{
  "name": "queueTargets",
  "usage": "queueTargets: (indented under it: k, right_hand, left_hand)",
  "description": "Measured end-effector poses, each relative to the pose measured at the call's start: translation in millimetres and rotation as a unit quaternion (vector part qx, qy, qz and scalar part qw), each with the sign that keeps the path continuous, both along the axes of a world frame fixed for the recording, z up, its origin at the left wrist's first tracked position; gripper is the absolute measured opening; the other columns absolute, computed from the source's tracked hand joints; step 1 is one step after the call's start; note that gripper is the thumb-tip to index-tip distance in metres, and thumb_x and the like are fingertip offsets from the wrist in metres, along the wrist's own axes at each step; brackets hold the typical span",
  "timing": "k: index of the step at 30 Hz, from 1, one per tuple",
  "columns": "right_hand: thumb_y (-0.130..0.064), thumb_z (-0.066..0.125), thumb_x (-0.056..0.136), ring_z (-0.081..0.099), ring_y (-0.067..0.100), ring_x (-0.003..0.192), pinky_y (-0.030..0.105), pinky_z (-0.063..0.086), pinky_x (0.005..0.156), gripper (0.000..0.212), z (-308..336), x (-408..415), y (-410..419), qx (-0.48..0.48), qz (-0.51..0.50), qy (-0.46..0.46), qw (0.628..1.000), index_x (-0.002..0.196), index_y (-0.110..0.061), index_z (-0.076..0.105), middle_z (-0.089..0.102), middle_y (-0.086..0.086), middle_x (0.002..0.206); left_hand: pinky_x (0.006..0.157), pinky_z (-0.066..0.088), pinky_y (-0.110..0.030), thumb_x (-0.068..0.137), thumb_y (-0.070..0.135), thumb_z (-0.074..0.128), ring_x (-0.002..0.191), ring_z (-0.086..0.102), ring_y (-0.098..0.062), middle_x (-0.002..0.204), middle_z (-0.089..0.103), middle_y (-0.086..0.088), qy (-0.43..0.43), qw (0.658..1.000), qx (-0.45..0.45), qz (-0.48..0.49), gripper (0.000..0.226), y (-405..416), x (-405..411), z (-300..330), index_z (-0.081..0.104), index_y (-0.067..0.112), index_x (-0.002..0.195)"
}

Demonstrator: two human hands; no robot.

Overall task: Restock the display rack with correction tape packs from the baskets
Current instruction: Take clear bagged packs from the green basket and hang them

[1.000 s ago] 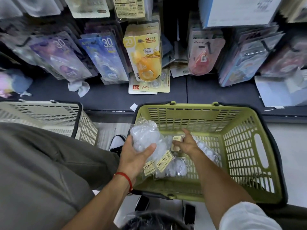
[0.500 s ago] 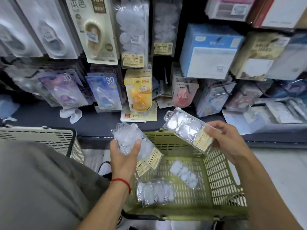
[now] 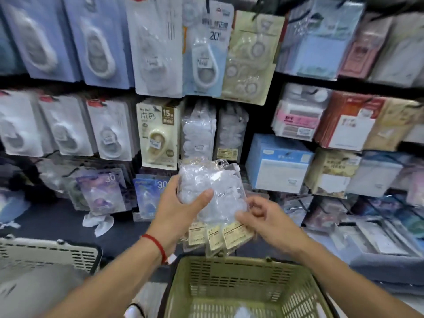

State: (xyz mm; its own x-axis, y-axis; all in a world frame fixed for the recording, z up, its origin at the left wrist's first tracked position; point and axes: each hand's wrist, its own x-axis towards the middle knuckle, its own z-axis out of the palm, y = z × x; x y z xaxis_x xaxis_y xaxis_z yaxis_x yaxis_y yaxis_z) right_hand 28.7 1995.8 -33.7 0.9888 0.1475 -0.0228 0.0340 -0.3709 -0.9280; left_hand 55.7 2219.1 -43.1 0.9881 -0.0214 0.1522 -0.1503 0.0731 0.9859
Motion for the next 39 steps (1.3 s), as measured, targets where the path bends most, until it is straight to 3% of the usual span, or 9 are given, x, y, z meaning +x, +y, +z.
queueTargets:
  k: [4, 8, 11, 18, 24, 27, 32, 35, 39]
  right_hand:
    - [-0.035, 0.061, 0.101, 0.068, 0.021, 0.073, 0.027, 0.056, 0.057, 0.034, 30, 11, -7, -0.014, -0.038, -0.083, 0.996, 0.105, -0.004, 0.048, 0.066, 0.027, 0.095]
    - [-0.038, 0.057, 0.104, 0.070, 0.034, 0.093, 0.055, 0.058, 0.080, 0.029, 40, 28, -14, -0.082, -0.099, -0.143, 0.981, 0.109, -0.011, 0.050, 0.069, 0.020, 0.103]
    - [-0.038, 0.056, 0.105, 0.065, 0.030, 0.085, 0.041, 0.055, 0.076, 0.024, 47, 43, -12, -0.102, -0.106, -0.162, 0.976, 0.107, -0.015, 0.051, 0.068, 0.020, 0.098]
    - [-0.042, 0.061, 0.102, 0.071, 0.035, 0.097, 0.059, 0.055, 0.093, 0.018, 53, 56, 1, -0.017, -0.127, -0.132, 0.983, 0.108, -0.025, 0.059, 0.075, 0.014, 0.101]
    - [-0.039, 0.065, 0.101, 0.068, 0.049, 0.096, 0.066, 0.054, 0.091, 0.020, 46, 49, 10, 0.060, -0.154, -0.124, 0.979, 0.105, -0.020, 0.063, 0.074, 0.023, 0.098]
    - [-0.043, 0.067, 0.099, 0.072, 0.033, 0.088, 0.049, 0.058, 0.082, 0.021, 44, 51, 10, 0.053, -0.170, -0.132, 0.975, 0.106, -0.023, 0.065, 0.079, 0.004, 0.090]
    - [-0.047, 0.069, 0.095, 0.054, 0.007, 0.112, 0.022, 0.045, 0.092, 0.043, 38, 52, 11, -0.185, -0.210, -0.207, 0.937, 0.131, -0.029, 0.055, 0.058, -0.015, 0.122]
    - [-0.047, 0.074, 0.091, 0.064, 0.002, 0.097, 0.013, 0.048, 0.080, 0.033, 33, 49, 19, -0.114, -0.079, -0.143, 0.980, 0.120, -0.035, 0.065, 0.070, -0.015, 0.104]
    - [-0.039, 0.077, 0.093, 0.068, 0.002, 0.082, 0.018, 0.054, 0.073, 0.013, 24, 46, 25, -0.074, -0.031, -0.161, 0.984, 0.103, -0.033, 0.072, 0.075, -0.016, 0.093]
  left_hand:
    - [0.071, 0.040, 0.007, 0.087, 0.040, 0.083, 0.100, 0.059, 0.023, 0.100, 0.063, 0.048, -0.071, 0.993, 0.088, 0.035, 0.039, 11, 37, 42, 0.052, 0.045, 0.111]
    - [0.111, 0.045, -0.024, 0.085, 0.050, 0.082, 0.137, 0.051, -0.014, 0.148, 0.055, 0.007, -0.114, 0.979, 0.118, 0.119, 0.077, 21, 61, 48, 0.044, 0.025, 0.148]
    - [0.118, 0.042, -0.039, 0.085, 0.052, 0.083, 0.143, 0.048, -0.016, 0.155, 0.051, 0.004, -0.112, 0.979, 0.102, 0.134, 0.076, 21, 66, 38, 0.046, 0.028, 0.147]
    - [0.110, 0.039, -0.028, 0.075, 0.065, 0.081, 0.139, 0.041, 0.002, 0.151, 0.039, 0.030, -0.103, 0.979, 0.086, 0.155, 0.097, 26, 66, 35, 0.035, 0.041, 0.157]
    - [0.112, 0.049, -0.054, 0.064, 0.075, 0.081, 0.137, 0.057, -0.025, 0.150, 0.057, 0.000, -0.080, 0.983, 0.072, 0.147, 0.103, 37, 67, 38, 0.044, 0.031, 0.149]
    - [0.110, 0.050, -0.055, 0.065, 0.075, 0.080, 0.135, 0.059, -0.025, 0.147, 0.060, 0.000, -0.082, 0.984, 0.065, 0.143, 0.097, 36, 64, 40, 0.048, 0.032, 0.145]
    - [0.115, 0.046, -0.054, 0.070, 0.066, 0.086, 0.143, 0.051, -0.022, 0.156, 0.052, 0.000, -0.055, 0.991, 0.045, 0.118, 0.104, 29, 59, 40, 0.040, 0.025, 0.155]
    - [0.112, 0.049, -0.053, 0.064, 0.064, 0.092, 0.138, 0.058, -0.024, 0.151, 0.059, 0.000, -0.002, 0.999, 0.006, 0.053, 0.109, 16, 52, 38, 0.045, 0.022, 0.153]
    - [0.080, 0.065, -0.031, 0.069, 0.042, 0.089, 0.105, 0.078, -0.018, 0.116, 0.080, 0.003, 0.012, 0.998, -0.057, 0.001, 0.067, -4, 44, 36, 0.062, 0.026, 0.128]
